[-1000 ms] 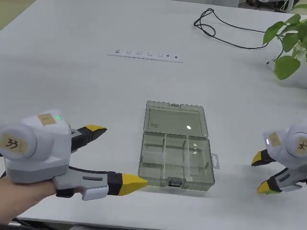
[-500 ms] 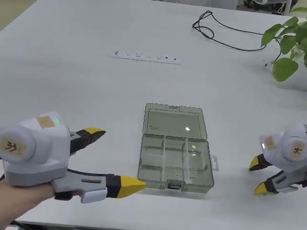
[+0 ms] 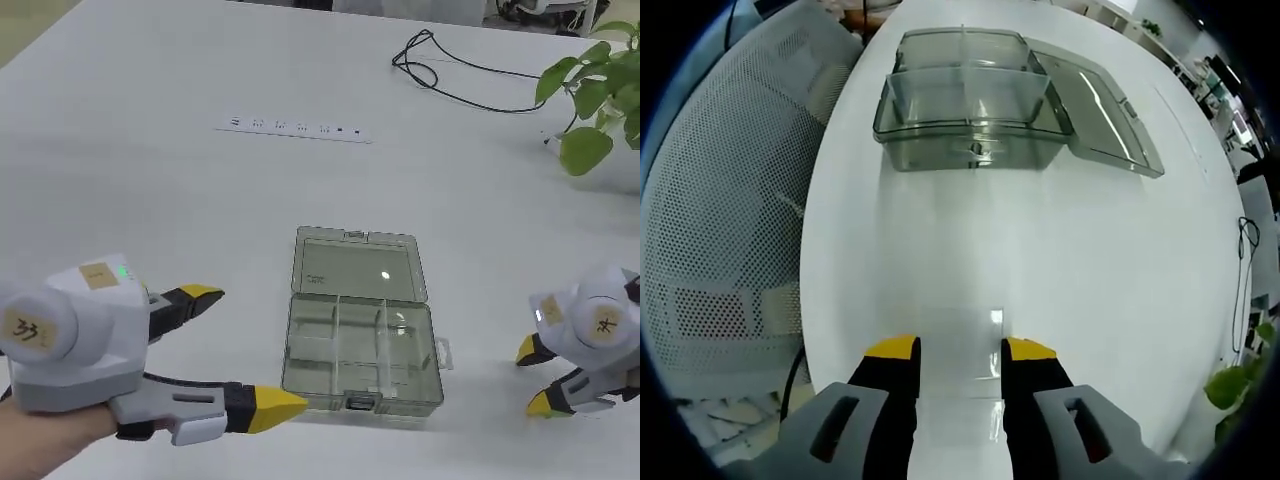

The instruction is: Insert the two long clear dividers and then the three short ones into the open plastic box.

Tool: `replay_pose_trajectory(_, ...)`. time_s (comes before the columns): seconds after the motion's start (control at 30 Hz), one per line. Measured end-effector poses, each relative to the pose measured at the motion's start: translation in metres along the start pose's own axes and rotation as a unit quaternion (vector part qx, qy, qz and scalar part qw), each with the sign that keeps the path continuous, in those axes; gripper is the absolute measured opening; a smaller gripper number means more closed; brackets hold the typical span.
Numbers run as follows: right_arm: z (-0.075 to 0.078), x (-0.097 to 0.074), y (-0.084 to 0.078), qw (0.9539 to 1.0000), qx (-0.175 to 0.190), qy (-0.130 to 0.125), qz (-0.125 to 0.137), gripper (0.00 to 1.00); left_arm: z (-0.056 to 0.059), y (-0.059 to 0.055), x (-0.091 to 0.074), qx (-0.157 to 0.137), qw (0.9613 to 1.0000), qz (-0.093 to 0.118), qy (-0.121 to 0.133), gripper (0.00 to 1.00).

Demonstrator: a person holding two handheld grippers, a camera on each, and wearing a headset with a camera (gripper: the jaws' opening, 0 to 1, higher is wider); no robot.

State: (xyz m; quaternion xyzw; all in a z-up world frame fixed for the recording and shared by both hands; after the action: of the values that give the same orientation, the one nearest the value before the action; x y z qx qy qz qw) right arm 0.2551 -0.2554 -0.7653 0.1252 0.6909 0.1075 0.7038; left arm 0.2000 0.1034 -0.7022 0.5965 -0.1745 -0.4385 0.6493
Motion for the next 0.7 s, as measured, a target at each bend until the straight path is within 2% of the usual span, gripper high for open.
replay_pose_trajectory(0.1,-0.001,0.000,0.000,1.0000,0.001,0.000,0.000,0.32,-0.003,-0.001,0.003,-0.017,0.9998,0.013,0.001,0.94)
replay_pose_trajectory(0.17,0.001,0.000,0.001,1.0000,0.006,0.001,0.000,0.32,-0.005,-0.001,0.004,-0.015,0.9998,0.012,0.001,0.93)
replay_pose_trajectory(0.2,0.002,0.000,0.001,1.0000,0.009,0.001,0.000,0.32,-0.007,-0.002,0.005,-0.007,1.0000,-0.004,-0.003,0.93)
replay_pose_trajectory(0.23,0.001,0.001,0.001,1.0000,0.009,0.000,-0.001,0.32,-0.008,-0.001,0.006,-0.002,1.0000,-0.009,-0.003,0.93)
replay_pose_trajectory(0.3,0.000,0.000,0.002,1.0000,0.006,-0.002,-0.002,0.32,-0.010,0.003,0.009,-0.005,1.0000,0.004,0.001,0.93)
replay_pose_trajectory(0.37,0.000,0.000,0.002,0.9999,0.014,-0.004,-0.002,0.32,-0.011,0.005,0.011,-0.010,0.9999,0.004,-0.001,0.92)
replay_pose_trajectory(0.5,0.000,-0.001,0.001,0.9998,0.018,-0.012,0.003,0.32,-0.007,0.006,0.015,-0.011,0.9999,0.005,-0.007,0.92)
replay_pose_trajectory(0.7,-0.004,-0.004,0.001,0.9984,0.039,-0.033,0.023,0.32,-0.003,0.008,0.026,-0.010,0.9998,0.002,-0.018,0.91)
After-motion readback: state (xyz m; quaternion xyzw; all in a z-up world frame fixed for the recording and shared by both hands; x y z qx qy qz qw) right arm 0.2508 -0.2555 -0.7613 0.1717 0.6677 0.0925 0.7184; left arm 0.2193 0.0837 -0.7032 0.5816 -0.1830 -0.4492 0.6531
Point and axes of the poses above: the centre of the closed fingertips' face, and the gripper's own axes: x roughly forward along the fingers, z roughly to its right, y roughly out of its top, the point moved 9 cm from there along -x, roughly backward along the fingers, and after that the axes turned 7 degrees about z, right-handed, at the moved point
